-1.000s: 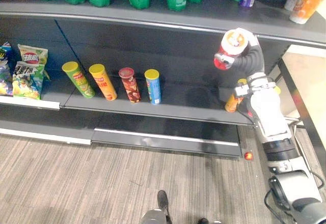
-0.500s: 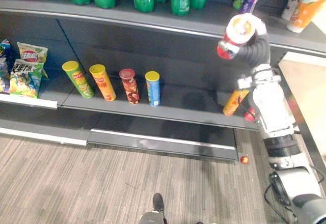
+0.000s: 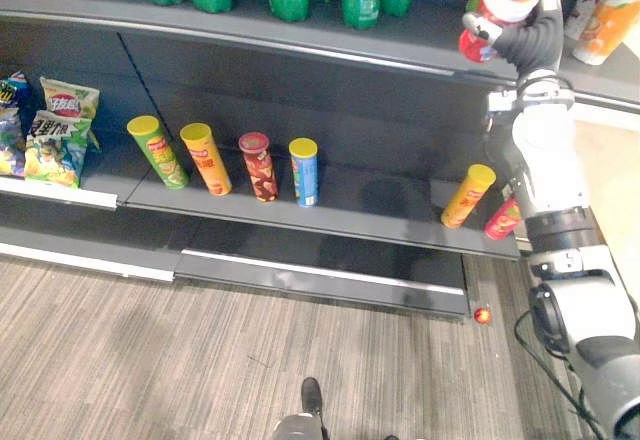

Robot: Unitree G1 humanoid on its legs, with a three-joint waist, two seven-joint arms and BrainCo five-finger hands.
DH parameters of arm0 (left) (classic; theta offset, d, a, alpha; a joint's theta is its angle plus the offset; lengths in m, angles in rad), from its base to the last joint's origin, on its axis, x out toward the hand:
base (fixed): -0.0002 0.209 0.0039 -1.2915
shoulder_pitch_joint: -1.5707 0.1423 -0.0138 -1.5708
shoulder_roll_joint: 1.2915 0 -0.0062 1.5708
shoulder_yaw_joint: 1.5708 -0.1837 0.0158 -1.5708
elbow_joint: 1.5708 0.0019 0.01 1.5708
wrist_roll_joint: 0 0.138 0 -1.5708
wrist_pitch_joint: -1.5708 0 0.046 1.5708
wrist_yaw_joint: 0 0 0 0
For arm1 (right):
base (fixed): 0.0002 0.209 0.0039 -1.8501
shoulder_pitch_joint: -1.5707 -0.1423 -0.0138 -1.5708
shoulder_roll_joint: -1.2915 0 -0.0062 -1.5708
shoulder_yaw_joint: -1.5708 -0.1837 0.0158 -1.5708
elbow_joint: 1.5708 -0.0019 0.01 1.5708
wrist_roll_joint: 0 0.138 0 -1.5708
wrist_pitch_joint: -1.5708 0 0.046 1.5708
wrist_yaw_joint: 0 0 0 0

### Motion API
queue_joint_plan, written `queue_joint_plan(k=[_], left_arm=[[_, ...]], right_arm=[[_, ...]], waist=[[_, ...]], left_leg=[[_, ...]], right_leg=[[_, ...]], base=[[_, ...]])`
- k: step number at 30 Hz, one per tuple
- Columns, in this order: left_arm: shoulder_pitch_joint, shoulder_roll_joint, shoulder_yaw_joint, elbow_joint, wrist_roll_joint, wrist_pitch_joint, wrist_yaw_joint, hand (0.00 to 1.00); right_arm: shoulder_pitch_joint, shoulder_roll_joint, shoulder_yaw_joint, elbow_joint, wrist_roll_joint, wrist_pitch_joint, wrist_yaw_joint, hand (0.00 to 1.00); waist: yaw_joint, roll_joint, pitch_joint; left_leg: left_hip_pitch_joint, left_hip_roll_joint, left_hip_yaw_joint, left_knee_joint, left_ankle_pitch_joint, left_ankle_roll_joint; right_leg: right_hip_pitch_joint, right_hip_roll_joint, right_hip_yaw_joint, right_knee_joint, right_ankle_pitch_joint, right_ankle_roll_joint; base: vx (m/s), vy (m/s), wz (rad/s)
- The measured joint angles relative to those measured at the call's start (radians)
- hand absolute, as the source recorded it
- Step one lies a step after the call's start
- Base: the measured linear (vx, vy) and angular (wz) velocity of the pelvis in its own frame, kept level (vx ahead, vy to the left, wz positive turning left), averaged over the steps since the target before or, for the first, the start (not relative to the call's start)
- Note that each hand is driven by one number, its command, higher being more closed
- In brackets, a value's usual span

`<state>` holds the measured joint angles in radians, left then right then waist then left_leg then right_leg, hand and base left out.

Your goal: Put the gum and the chips on the shelf.

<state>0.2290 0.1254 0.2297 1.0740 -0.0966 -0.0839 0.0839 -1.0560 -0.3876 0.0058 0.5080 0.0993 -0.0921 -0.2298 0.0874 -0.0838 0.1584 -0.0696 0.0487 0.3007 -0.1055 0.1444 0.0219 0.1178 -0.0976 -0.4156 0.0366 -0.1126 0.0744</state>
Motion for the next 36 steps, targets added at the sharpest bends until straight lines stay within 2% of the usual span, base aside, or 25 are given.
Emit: queue_joint_plan(k=[8, 17, 27, 36], left_arm=[[-0.01, 0.007, -0.029, 0.0, -0.005, -0.001, 0.013, 0.0], [-0.047, 0.006, -0.046, 0.0, -0.009, -0.003, 0.029, 0.0], [-0.071, 0.003, -0.079, 0.0, -0.009, -0.009, 0.033, 0.0], [-0.081, 0.004, -0.087, 0.002, -0.009, -0.023, 0.035, 0.0]], right_arm=[[-0.105, -0.018, -0.008, 0.167, -0.001, 0.02, -0.005, 1.0], [-0.153, -0.03, -0.05, 0.284, -0.002, 0.028, -0.011, 1.0], [-0.215, -0.061, -0.081, 0.362, -0.025, 0.026, -0.009, 1.0], [-0.226, -0.078, -0.107, 0.39, -0.055, 0.017, -0.014, 1.0]], waist=[[0.005, 0.004, 0.002], [0.008, 0.021, 0.017], [0.007, 0.046, 0.035], [0.008, 0.049, 0.053]], left_leg=[[-0.018, 0.003, -0.012, 0.0, 0.005, 0.0], [-0.035, 0.003, -0.018, 0.0, 0.009, 0.001], [-0.035, 0.004, -0.022, 0.0, 0.015, 0.004], [-0.035, 0.006, -0.03, 0.0, 0.012, -0.003]], right_leg=[[-0.011, 0.006, -0.013, 0.0, -0.001, -0.003], [-0.025, 0.008, -0.017, 0.0, -0.004, -0.007], [-0.025, 0.011, -0.019, -0.001, -0.005, -0.009], [-0.025, 0.013, -0.025, 0.0, -0.009, -0.015]], base=[[0.02, -0.006, 0.05], [0.02, -0.002, 0.01], [0.02, -0.007, 0.0], [0.0, 0.002, 0.01]])
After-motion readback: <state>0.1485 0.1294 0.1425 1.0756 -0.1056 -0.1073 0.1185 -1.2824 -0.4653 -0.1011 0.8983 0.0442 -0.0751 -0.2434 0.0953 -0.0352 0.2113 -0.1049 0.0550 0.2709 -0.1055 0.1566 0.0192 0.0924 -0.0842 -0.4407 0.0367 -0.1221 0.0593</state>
